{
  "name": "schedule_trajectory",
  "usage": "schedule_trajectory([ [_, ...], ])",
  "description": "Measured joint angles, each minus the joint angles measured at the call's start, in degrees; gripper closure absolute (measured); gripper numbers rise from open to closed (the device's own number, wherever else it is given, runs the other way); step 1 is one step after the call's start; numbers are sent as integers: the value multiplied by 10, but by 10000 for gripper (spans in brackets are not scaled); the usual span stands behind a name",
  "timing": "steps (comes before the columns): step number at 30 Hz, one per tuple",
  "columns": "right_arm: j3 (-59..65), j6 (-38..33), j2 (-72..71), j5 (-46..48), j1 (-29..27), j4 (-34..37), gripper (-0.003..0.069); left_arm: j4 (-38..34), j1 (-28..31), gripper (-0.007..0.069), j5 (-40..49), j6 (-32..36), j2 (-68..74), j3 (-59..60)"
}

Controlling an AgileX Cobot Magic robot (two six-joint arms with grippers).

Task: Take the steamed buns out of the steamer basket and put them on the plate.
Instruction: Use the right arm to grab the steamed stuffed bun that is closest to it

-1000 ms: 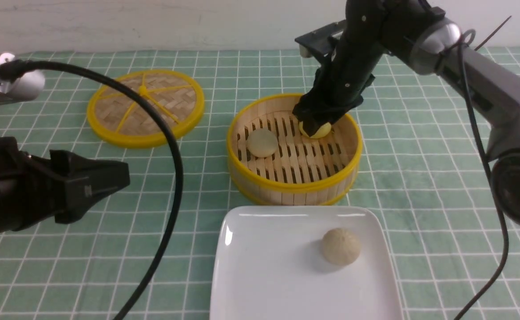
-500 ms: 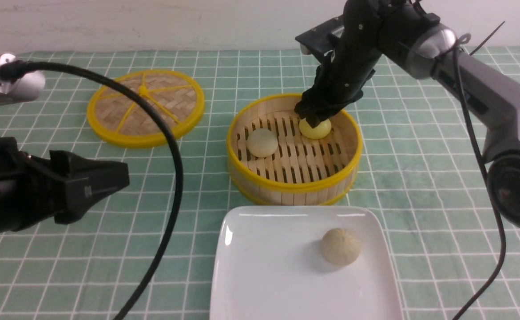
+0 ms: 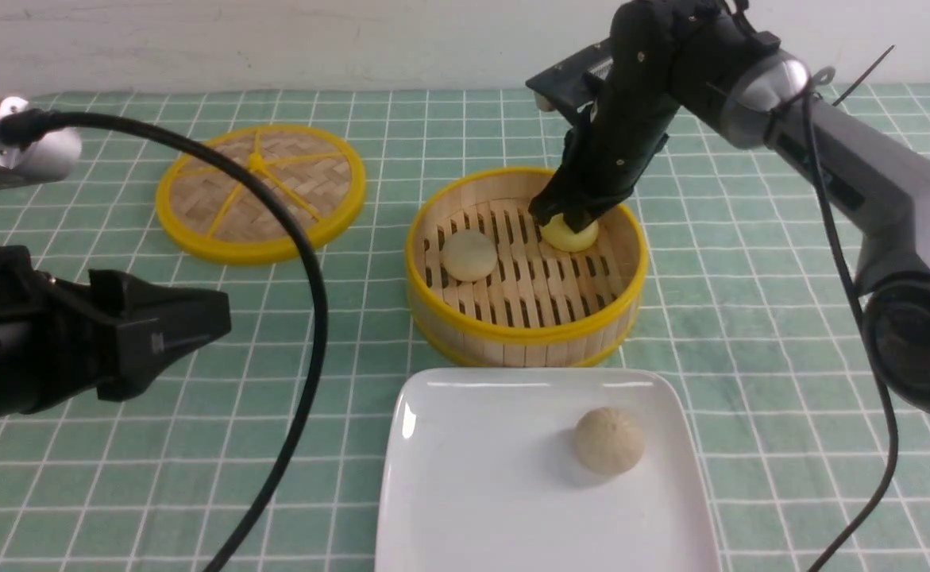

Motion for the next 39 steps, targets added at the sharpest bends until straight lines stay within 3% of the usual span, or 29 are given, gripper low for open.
schedule_trajectory([
  [29,-104,-28,-22,40,0,0,655,17,0,221,-10,0,0,0],
  [33,-104,-34,-22,45,0,1,573,17,0,221,-10,0,0,0],
  [39,-104,-43,-22,45,0,2,268,19,0,221,-11,0,0,0],
])
